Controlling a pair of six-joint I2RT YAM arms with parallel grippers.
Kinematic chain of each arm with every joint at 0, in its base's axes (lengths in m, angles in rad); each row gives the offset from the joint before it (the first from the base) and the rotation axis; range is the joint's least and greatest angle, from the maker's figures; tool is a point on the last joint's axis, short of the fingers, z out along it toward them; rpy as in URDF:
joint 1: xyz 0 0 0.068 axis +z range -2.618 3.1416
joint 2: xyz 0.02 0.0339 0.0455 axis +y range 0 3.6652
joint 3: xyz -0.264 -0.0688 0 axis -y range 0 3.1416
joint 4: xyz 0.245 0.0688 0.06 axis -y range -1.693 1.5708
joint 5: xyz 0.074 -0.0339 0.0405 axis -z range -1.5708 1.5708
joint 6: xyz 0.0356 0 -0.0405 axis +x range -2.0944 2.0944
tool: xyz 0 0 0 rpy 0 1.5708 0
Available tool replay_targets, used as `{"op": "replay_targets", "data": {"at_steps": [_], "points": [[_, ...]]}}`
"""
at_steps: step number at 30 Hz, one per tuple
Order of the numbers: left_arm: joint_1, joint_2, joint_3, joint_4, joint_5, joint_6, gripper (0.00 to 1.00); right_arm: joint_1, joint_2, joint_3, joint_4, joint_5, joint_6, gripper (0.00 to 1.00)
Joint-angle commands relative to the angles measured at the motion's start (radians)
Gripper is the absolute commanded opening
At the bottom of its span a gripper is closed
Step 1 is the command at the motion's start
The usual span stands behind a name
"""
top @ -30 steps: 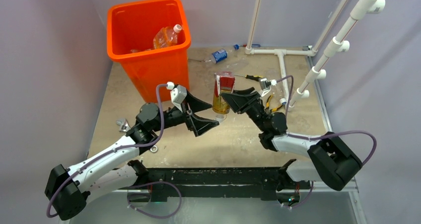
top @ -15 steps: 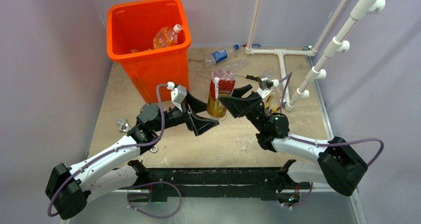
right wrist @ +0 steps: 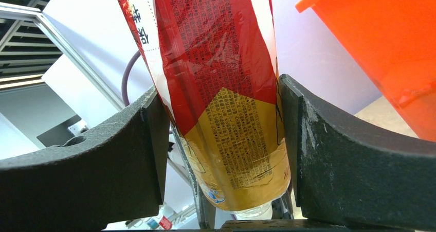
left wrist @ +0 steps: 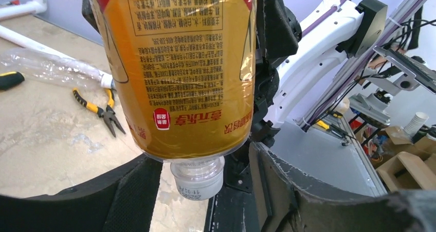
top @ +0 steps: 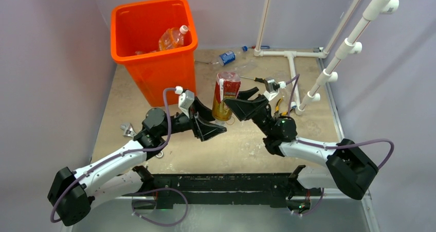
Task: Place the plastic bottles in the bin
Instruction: Pick up the plastic bottle at the center of the board.
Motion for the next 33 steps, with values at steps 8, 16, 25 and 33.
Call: {"op": "replay_targets", "data": {"at_steps": [8, 16, 25, 33], "points": [[-0.007, 0.007, 0.005, 0.061, 0.039, -0.006, 0.23, 0.01, -0.004, 0.029, 0.459, 0.013, -0.027, 0.39], [-0.007, -0.035, 0.042, -0.059, -0.029, 0.069, 0.0, 0.009, -0.218, -0.03, 0.172, -0.066, -0.128, 0.73], [-0.011, -0.093, 0.307, -0.67, -0.271, 0.445, 0.0, 0.009, -0.712, 0.347, -1.272, 0.069, -0.586, 0.99], [-0.012, -0.127, 0.43, -0.798, -0.339, 0.653, 0.0, 0.009, -0.711, 0.653, -1.718, 0.22, -0.642, 0.99]]}}
